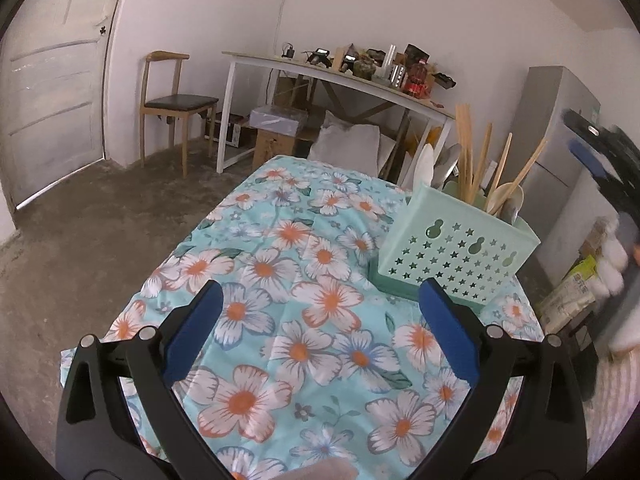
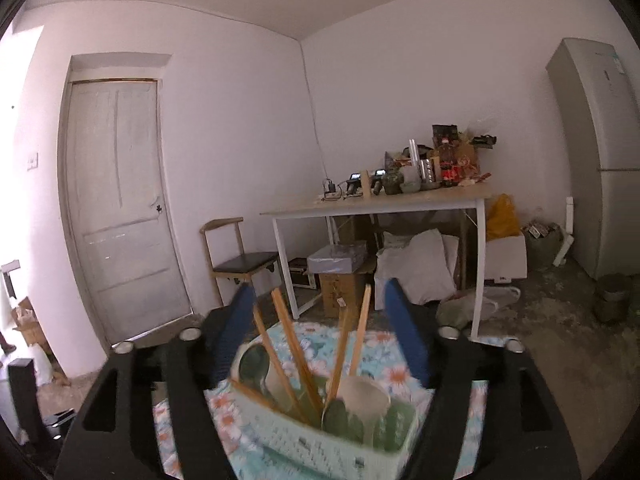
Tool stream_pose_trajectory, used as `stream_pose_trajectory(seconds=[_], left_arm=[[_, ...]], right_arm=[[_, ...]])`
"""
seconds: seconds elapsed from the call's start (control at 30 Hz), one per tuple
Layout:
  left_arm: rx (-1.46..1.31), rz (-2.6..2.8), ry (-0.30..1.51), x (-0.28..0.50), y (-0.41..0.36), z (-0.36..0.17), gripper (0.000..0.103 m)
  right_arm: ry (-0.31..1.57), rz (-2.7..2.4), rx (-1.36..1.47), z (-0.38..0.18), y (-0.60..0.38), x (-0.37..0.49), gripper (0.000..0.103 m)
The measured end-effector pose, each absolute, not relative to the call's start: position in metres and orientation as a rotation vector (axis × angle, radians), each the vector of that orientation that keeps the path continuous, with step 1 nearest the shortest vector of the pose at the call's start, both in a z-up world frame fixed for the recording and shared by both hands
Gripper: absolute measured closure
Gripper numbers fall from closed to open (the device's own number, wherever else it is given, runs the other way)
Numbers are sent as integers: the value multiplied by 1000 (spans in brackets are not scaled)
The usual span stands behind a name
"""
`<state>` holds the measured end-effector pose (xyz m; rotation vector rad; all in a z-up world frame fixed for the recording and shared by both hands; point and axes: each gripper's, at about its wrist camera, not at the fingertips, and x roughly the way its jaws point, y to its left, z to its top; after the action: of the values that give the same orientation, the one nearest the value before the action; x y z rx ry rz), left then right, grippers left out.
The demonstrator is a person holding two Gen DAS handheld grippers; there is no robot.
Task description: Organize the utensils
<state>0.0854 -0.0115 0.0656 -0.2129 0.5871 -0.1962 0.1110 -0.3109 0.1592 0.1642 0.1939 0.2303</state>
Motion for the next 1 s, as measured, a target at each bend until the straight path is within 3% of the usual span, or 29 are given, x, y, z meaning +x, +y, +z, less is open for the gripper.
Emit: stream_pose_trajectory(seconds=[0.1,0.2,0.37,0.47,1.0], left_arm=[[-187,-169,587,86,-17,68,8],[-116,-117,628,87,-27,66,8],[-28,-101,676,83,-42,57,8],[6,-93,678,79,-48,56,8],[21,46,693,82,-37,58,8]], right_arm=[[228,98,131,143,-301,89,6],[293,-127,63,118,-283,71,6],[652,-219,1,60,-267,65,6],[728,-252,-6,42,-264,57,6],[637,-332,-11,53,-260,46,6]])
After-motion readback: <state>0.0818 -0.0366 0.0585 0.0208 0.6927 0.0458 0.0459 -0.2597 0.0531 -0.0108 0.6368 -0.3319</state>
